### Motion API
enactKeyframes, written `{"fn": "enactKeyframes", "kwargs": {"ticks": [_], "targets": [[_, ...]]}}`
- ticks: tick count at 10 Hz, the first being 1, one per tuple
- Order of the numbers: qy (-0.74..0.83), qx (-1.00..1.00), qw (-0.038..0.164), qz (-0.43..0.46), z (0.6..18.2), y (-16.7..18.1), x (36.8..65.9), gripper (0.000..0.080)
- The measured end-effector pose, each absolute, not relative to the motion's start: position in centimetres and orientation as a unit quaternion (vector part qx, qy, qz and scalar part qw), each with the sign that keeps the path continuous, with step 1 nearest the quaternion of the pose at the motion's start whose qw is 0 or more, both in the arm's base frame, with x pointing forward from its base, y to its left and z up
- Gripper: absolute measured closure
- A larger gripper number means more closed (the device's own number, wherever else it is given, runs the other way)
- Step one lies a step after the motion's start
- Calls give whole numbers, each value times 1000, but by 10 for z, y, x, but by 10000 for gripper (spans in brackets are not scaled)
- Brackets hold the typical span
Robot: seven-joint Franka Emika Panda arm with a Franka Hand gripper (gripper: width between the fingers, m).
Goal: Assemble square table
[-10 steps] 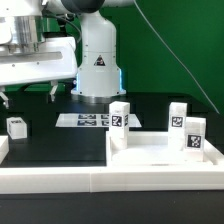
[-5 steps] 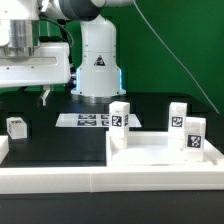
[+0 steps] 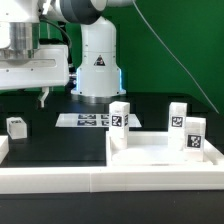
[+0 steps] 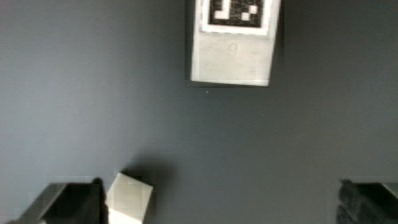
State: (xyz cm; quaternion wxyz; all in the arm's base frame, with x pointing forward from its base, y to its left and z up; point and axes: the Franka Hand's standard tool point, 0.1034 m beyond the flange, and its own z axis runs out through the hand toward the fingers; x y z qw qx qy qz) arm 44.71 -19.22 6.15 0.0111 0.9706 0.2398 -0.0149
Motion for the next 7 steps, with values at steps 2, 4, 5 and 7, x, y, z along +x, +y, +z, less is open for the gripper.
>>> {"fn": "enactKeyframes", "kwargs": {"ticks": [2, 4, 5, 7], "targets": [[264, 964, 12, -21, 58, -191, 446, 150], [262, 965, 12, -21, 58, -192, 445, 150], [262, 965, 12, -21, 58, -192, 445, 150], [242, 970, 12, -32, 55, -193, 444, 150]]}}
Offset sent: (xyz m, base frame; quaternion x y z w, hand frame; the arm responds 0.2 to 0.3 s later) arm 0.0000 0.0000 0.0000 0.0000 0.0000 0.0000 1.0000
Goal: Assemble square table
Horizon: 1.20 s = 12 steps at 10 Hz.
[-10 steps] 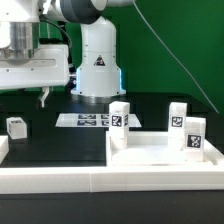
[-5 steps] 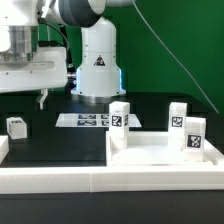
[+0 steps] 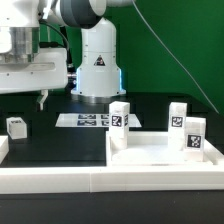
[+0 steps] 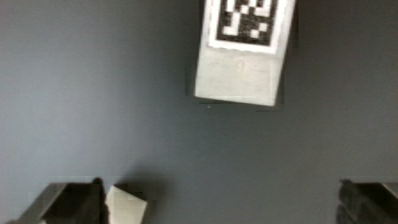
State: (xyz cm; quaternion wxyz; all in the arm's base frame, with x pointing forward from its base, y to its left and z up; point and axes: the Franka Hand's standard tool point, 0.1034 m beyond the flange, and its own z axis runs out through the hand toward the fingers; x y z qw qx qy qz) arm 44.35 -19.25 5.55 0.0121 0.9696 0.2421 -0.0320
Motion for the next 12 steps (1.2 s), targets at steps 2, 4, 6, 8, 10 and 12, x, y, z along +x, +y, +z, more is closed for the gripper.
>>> {"fn": "enactKeyframes", "kwargs": {"ticks": [2, 4, 6, 8, 10, 12], "targets": [[228, 970, 16, -80, 50, -184, 448, 150], [225, 965, 15, -137, 44, -177, 448, 150], [227, 956, 19, -184, 38, -176, 447, 150], [240, 944, 34, -224, 31, -178, 444, 150], [225, 936, 43, -266, 24, -181, 426, 150], [221, 927, 47, -300, 20, -178, 422, 150]]}}
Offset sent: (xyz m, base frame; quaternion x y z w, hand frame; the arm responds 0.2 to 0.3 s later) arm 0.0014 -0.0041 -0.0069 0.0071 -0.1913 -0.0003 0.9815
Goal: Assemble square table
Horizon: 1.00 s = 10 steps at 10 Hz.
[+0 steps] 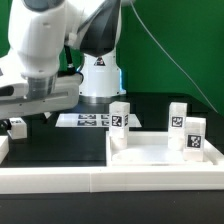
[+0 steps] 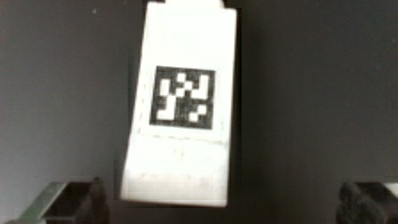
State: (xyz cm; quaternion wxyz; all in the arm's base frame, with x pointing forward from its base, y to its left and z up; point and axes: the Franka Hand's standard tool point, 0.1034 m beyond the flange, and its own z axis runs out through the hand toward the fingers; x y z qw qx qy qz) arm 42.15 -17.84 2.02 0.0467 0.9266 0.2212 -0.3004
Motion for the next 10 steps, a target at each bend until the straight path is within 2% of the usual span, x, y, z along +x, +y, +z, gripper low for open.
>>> {"fn": "enactKeyframes", "kwargs": {"ticks": [2, 6, 10], "targets": [[219, 915, 49, -335, 17, -175, 421, 150], [218, 915, 43, -336, 16, -194, 416, 150], [214, 914, 41, -342, 15, -195, 413, 150]]}}
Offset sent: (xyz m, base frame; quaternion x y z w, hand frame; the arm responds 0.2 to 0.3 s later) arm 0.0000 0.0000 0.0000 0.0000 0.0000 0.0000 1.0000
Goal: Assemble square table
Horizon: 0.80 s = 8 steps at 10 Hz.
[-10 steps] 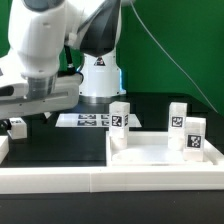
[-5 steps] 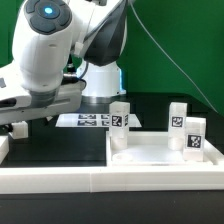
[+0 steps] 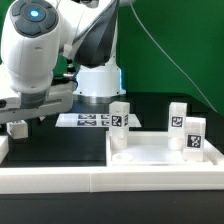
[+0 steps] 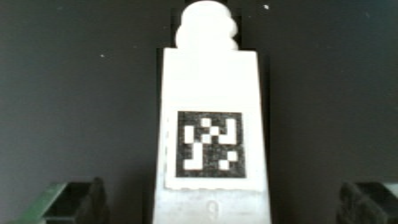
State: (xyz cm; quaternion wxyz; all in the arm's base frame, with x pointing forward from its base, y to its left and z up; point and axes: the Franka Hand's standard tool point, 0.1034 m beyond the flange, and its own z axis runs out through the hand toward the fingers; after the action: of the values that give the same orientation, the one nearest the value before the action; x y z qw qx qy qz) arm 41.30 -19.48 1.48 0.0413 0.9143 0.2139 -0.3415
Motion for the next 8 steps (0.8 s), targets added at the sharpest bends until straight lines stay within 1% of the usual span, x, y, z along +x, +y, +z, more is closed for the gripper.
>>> {"fn": "enactKeyframes", "kwargs": {"ticks": [1, 2, 4, 6, 8], "targets": [[216, 912, 43, -346, 15, -195, 412, 150], [227, 897, 58, -375, 14, -199, 409, 150], [230, 875, 68, -421, 9, -199, 407, 150], [232, 857, 73, -454, 3, -197, 406, 150], [232, 858, 73, -453, 2, -197, 407, 150]]}}
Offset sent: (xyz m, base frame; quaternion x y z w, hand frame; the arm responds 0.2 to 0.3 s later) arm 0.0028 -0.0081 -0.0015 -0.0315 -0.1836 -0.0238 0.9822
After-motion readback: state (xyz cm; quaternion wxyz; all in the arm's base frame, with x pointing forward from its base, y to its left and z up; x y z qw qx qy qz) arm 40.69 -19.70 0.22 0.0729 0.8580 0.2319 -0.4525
